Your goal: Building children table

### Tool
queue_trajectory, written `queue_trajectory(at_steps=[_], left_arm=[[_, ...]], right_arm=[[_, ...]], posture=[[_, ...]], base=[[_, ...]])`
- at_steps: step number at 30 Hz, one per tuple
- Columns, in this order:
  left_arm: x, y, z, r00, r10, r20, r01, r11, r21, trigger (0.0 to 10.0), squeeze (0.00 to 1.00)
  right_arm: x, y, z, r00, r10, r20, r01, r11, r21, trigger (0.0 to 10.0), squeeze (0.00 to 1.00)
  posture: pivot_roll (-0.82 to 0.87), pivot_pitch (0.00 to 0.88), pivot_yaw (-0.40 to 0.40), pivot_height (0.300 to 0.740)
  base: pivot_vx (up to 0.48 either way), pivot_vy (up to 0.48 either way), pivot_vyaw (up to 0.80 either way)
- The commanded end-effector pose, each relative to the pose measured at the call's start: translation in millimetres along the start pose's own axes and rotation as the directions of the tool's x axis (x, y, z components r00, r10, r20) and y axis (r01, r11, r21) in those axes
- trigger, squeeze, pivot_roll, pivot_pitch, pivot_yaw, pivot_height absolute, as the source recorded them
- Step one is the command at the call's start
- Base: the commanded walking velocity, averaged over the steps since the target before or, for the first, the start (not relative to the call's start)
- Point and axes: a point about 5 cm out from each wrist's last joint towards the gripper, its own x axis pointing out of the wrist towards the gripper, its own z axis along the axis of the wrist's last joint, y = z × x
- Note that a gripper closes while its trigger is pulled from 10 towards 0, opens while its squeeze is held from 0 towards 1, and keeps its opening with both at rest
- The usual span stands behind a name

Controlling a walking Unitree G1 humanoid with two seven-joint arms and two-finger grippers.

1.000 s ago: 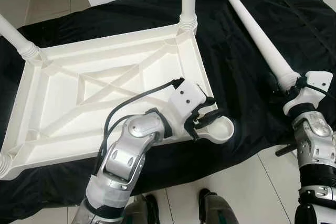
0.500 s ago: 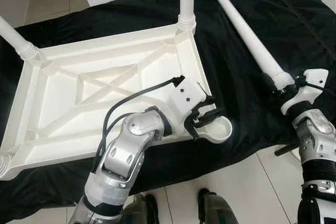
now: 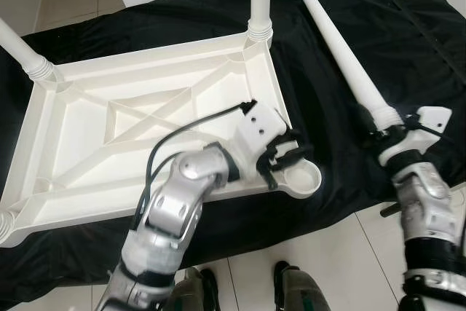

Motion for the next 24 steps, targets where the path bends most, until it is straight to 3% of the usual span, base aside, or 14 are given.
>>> queue_trajectory(at_steps=[1, 5, 8, 11, 19, 24], left_arm=[[-3.1, 6.1, -6, 0.999, 0.051, -0.016, -0.051, 0.999, -0.009, 10.0, 0.00], [-2.1, 31.9, -2, 0.992, 0.127, 0.010, -0.127, 0.992, 0.024, 10.0, 0.00], [-1.9, 40.1, 1, 0.985, 0.168, 0.032, -0.169, 0.985, 0.045, 10.0, 0.00], [2.3, 52.1, 1, 0.978, 0.208, 0.011, -0.208, 0.978, -0.007, 10.0, 0.00], [9.5, 63.4, 0, 0.967, 0.255, -0.009, -0.255, 0.967, -0.009, 10.0, 0.00], [11.9, 68.1, 0, 0.964, 0.265, 0.006, -0.265, 0.964, 0.020, 10.0, 0.00]], right_arm=[[0.3, 3.5, 4, 1.000, 0.001, 0.028, 0.000, 1.000, -0.022, 10.0, 0.00], [13.6, 19.9, 10, 0.997, -0.029, 0.076, 0.033, 0.998, -0.055, 10.0, 0.00], [15.8, 21.7, 13, 0.995, -0.042, 0.092, 0.048, 0.997, -0.066, 10.0, 0.00], [17.0, 19.6, 14, 0.989, -0.111, 0.098, 0.118, 0.990, -0.074, 10.0, 0.00], [22.2, 17.3, 19, 0.973, -0.199, 0.114, 0.211, 0.973, -0.098, 10.0, 0.00], [26.1, 17.1, 25, 0.962, -0.220, 0.160, 0.244, 0.957, -0.156, 10.0, 0.00]], posture=[[-0.10, 0.164, 0.126, 0.740], [-0.13, 0.119, 0.120, 0.740], [-0.14, 0.100, 0.117, 0.740], [-0.15, 0.076, 0.116, 0.740], [-0.17, 0.033, 0.134, 0.740], [-0.18, 0.006, 0.146, 0.740]], base=[[0.000, 0.000, 0.00], [0.000, 0.000, 0.00], [0.000, 0.000, 0.00], [0.000, 0.000, 0.00], [0.000, 0.000, 0.00], [0.000, 0.000, 0.00]])
